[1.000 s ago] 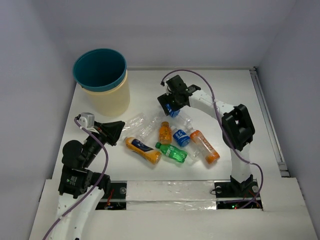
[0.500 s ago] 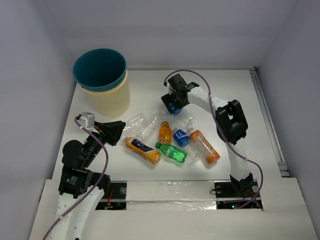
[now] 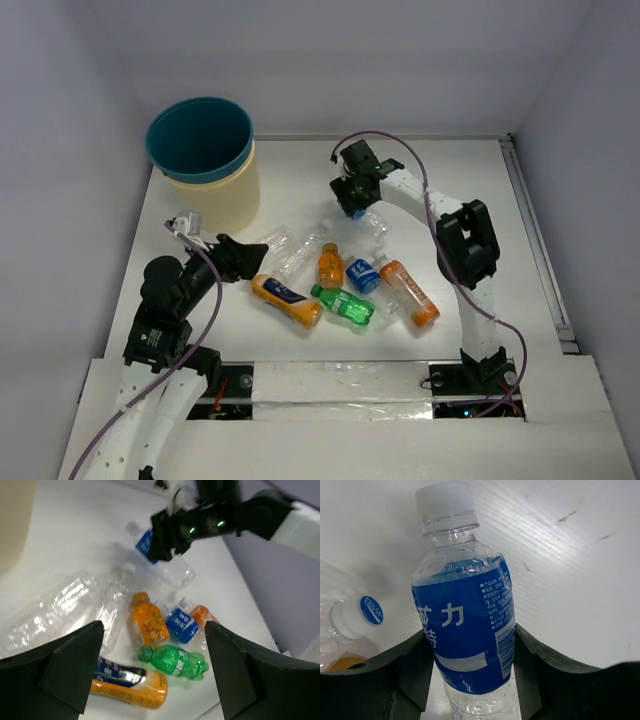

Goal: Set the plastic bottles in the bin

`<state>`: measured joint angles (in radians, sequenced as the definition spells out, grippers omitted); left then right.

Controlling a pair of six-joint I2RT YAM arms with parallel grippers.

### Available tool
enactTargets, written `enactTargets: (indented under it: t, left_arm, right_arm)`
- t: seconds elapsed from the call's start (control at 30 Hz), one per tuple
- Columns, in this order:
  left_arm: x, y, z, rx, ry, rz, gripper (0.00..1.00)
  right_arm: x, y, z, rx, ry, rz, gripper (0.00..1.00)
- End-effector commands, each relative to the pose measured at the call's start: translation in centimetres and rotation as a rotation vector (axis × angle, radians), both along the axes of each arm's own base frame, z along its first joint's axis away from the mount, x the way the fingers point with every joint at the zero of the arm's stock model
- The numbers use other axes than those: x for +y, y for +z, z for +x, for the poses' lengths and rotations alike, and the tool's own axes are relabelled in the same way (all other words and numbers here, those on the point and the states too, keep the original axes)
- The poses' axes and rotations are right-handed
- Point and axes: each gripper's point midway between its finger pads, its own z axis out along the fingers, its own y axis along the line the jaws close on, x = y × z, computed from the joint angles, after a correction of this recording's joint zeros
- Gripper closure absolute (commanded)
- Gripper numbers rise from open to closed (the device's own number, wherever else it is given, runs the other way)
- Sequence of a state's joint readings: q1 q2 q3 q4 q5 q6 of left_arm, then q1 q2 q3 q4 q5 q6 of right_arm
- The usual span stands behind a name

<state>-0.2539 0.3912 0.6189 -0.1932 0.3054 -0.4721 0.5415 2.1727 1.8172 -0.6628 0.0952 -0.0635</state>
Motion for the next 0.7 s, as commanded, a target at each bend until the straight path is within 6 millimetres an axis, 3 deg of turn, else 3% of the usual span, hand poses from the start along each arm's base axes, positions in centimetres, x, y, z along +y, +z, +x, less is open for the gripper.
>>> enactTargets:
  t: [0.0, 0.03, 0.1, 0.13, 0.2, 0.3, 0.47, 0.5, 0.6, 0.67]
  left_arm:
    - [-0.8, -1.6, -0.2, 0.162, -0.007, -0.079, 0.20]
    - [-1.1, -2.1, -0.5, 0.191, -0.019, -0.104, 0.18]
    - [-1.7, -3.7, -1.1, 0.270, -0.031, -0.182, 0.13]
    - [-1.7, -4.1, -1.4, 0.285, -0.029, -0.201, 0.12]
    - [-1.0, -6.3, -1.7, 0.366, 0.036, -0.201, 0.10]
    - [0.1, -8.3, -2.5, 0.449, 0.101, -0.177, 0.08]
    - [-0.4, -11.3, -3.5, 0.606, 0.120, -0.161, 0.07]
    - [-0.2, -11.8, -3.6, 0.628, 0.143, -0.146, 0.06]
    - [-0.3, -12.7, -4.2, 0.696, 0.151, -0.094, 0.02]
    - [-0.4, -13.5, -4.4, 0.745, 0.159, -0.057, 0.01]
  right_arm:
    - [0.0, 8.5, 2.7, -0.228, -0.045, 0.100, 0.55]
    - [-0.5, 10.7, 3.3, -0.282, -0.073, 0.126, 0.55]
    - [-0.4, 13.2, 3.4, -0.330, -0.080, 0.164, 0.55]
    - [-0.1, 15.8, 3.3, -0.374, -0.084, 0.212, 0.55]
    - [0.2, 18.5, 3.1, -0.420, -0.077, 0.269, 0.55]
    - [1.9, 24.3, 2.0, -0.493, -0.028, 0.441, 0.55]
    - [7.4, 36.0, -0.6, -0.619, 0.139, 0.864, 0.55]
    - [9.2, 37.2, -1.4, -0.626, 0.177, 0.918, 0.55]
    - [11.7, 43.3, -2.7, -0.725, 0.230, 1.105, 0.54]
    - [14.1, 45.3, -3.2, -0.741, 0.257, 1.236, 0.54]
